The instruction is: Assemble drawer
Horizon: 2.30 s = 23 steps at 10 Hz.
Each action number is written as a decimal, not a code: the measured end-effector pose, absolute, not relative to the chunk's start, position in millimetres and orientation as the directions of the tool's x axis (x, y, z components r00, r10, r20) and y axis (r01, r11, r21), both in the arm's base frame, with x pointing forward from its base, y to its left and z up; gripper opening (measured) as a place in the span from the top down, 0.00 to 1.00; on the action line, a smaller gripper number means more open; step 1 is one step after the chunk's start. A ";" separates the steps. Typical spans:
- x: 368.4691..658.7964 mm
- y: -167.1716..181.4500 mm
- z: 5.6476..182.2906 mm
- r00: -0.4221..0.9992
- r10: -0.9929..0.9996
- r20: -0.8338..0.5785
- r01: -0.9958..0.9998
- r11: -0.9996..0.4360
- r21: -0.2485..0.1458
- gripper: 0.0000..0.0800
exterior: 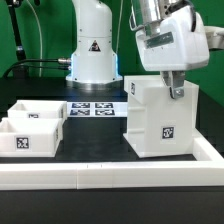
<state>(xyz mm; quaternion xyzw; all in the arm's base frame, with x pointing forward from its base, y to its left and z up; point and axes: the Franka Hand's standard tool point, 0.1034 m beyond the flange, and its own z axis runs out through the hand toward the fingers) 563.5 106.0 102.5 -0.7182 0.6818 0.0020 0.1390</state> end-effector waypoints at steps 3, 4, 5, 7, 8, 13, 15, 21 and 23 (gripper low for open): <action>560.8 104.4 99.9 0.013 -0.976 -0.216 -0.983 0.027 -0.183 0.93; 565.6 105.6 99.6 0.012 -0.976 -0.218 -0.982 0.030 -0.187 0.93; 578.5 105.2 99.9 0.010 -0.975 -0.221 -0.979 0.035 -0.199 0.93; 602.2 102.5 100.8 0.006 -0.973 -0.231 -0.977 0.043 -0.207 0.93; 613.0 100.6 100.6 0.003 -0.972 -0.234 -0.976 0.048 -0.212 0.93; 640.8 103.1 101.4 -0.011 -0.968 -0.251 -0.974 0.067 -0.216 0.93; 640.9 103.3 101.7 -0.008 -0.968 -0.250 -0.974 0.064 -0.217 0.93; 643.7 103.3 105.6 0.005 -0.969 -0.246 -0.971 0.054 -0.232 0.25; 644.0 103.3 106.1 0.008 -0.969 -0.245 -0.971 0.051 -0.233 0.20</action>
Offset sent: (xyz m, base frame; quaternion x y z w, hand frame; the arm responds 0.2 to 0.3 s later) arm 0.0184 0.0000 -0.0191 -0.0085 0.0145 0.0546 0.9984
